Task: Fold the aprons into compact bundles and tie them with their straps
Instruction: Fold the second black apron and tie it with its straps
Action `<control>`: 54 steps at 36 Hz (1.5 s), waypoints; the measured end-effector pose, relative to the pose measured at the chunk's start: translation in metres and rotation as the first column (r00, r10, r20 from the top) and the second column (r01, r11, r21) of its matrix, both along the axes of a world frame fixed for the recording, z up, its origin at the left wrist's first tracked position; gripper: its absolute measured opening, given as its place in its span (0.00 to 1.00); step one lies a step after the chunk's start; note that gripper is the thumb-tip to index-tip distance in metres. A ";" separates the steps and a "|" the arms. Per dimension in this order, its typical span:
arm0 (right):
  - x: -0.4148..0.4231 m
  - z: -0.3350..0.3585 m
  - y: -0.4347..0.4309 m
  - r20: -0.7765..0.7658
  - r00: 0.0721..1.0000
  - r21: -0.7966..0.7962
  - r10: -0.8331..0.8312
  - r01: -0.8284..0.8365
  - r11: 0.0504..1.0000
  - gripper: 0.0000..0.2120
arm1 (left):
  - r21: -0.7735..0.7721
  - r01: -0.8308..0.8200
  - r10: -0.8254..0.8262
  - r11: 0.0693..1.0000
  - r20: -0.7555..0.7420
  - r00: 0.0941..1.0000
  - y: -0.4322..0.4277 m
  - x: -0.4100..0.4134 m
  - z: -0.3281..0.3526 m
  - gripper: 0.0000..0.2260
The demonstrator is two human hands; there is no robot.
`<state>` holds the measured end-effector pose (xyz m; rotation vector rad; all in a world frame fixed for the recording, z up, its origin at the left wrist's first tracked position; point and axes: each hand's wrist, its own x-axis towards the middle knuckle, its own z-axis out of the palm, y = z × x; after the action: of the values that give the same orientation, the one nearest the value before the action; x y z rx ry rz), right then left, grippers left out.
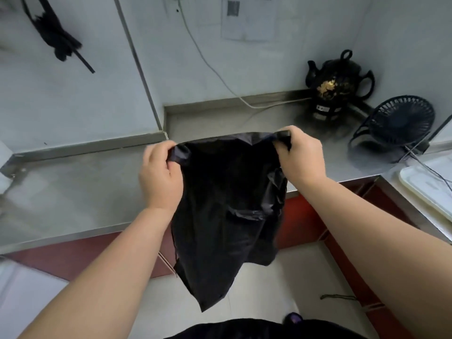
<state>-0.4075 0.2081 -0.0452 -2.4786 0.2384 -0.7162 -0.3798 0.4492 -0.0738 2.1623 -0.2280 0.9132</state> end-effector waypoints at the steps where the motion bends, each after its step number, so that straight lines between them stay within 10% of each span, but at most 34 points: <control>1: 0.003 0.000 0.001 -0.066 0.998 -0.021 0.007 -0.008 1.000 0.10 | 0.012 0.021 -0.021 1.000 -0.062 0.998 0.002 0.007 0.000 0.15; 4: 0.011 -0.008 0.000 -0.307 0.952 -0.132 0.004 -0.046 0.990 0.11 | 0.191 0.203 -0.086 0.960 -0.491 0.867 0.015 0.021 -0.012 0.12; 8: 0.017 -0.013 0.001 -0.286 0.958 -0.107 0.006 -0.038 0.994 0.11 | 0.139 -0.004 0.050 0.990 -0.328 0.943 0.018 0.017 -0.009 0.11; 22: 0.024 0.010 -0.007 -0.081 0.977 0.274 0.196 -0.167 0.947 0.08 | -0.061 0.134 -0.148 0.989 -0.415 0.898 0.015 0.035 0.003 0.08; 31: 0.043 0.014 -0.005 -0.336 0.935 -0.099 -0.115 0.086 0.991 0.11 | 0.145 0.089 -0.028 0.985 -0.377 0.926 0.009 0.044 0.009 0.11; 37: 0.061 0.029 -0.004 -0.219 0.976 0.334 -0.012 0.087 0.938 0.07 | -0.098 0.137 -0.166 0.986 -0.431 0.887 -0.008 0.058 0.034 0.12; 40: 0.074 0.041 -0.001 -0.067 0.996 0.751 0.051 0.017 0.660 0.07 | -0.336 0.166 -0.306 0.927 -0.420 0.855 -0.022 0.074 0.047 0.13; 44: 0.101 0.055 -0.010 0.099 0.994 0.857 0.046 -0.109 0.503 0.14 | -0.510 0.171 -0.384 0.843 -0.347 0.856 -0.039 0.103 0.057 0.12; 49: 0.139 0.064 -0.033 0.075 0.993 0.626 0.092 -0.118 0.771 0.18 | -0.701 0.206 -0.484 0.682 -0.223 0.846 -0.062 0.149 0.062 0.09; 54: 0.192 0.059 -0.059 0.010 0.986 0.509 0.168 -0.150 0.848 0.21 | -0.694 0.141 -0.436 0.706 -0.269 0.859 -0.081 0.208 0.041 0.12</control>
<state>-0.2151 0.1489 0.0139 -1.9745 0.2007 -0.4636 -0.1722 0.3685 -0.0323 1.5299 -0.0238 0.2484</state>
